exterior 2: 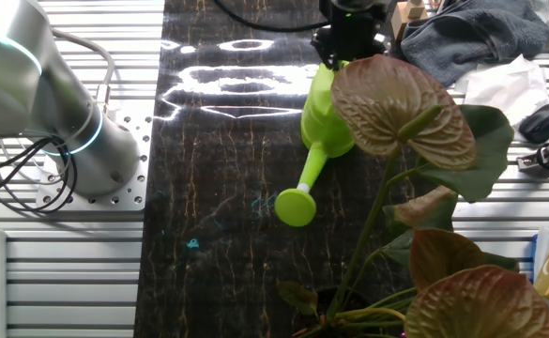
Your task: Water the plant
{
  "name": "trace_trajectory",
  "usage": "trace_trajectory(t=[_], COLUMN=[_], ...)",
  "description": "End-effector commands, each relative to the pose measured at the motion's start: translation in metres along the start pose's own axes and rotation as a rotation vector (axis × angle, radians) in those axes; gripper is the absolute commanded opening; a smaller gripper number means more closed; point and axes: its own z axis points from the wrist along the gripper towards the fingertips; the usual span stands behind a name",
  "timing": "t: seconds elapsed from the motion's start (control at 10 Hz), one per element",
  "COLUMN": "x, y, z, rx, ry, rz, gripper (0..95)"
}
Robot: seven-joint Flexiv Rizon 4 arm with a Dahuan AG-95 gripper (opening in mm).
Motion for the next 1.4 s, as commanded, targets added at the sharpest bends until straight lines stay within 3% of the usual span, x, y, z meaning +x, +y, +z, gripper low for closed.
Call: trace_trajectory(t=[0.1, 0.6, 0.7, 1.2, 1.4], x=[0.0011, 0.0011, 0.0011, 0.0011, 0.0011], y=[0.0007, 0.0008, 0.0008, 0.0008, 0.0008], z=[-0.0019, -0.0019, -0.0019, -0.0019, -0.0019], rx=[-0.004, -0.018, -0.021, -0.095, -0.103], ry=[-0.001, 0.01, -0.003, 0.017, 0.016], rz=[-0.001, 0.0, 0.026, 0.229, 0.234], gripper=[0.0, 0.0, 0.0, 0.0, 0.0])
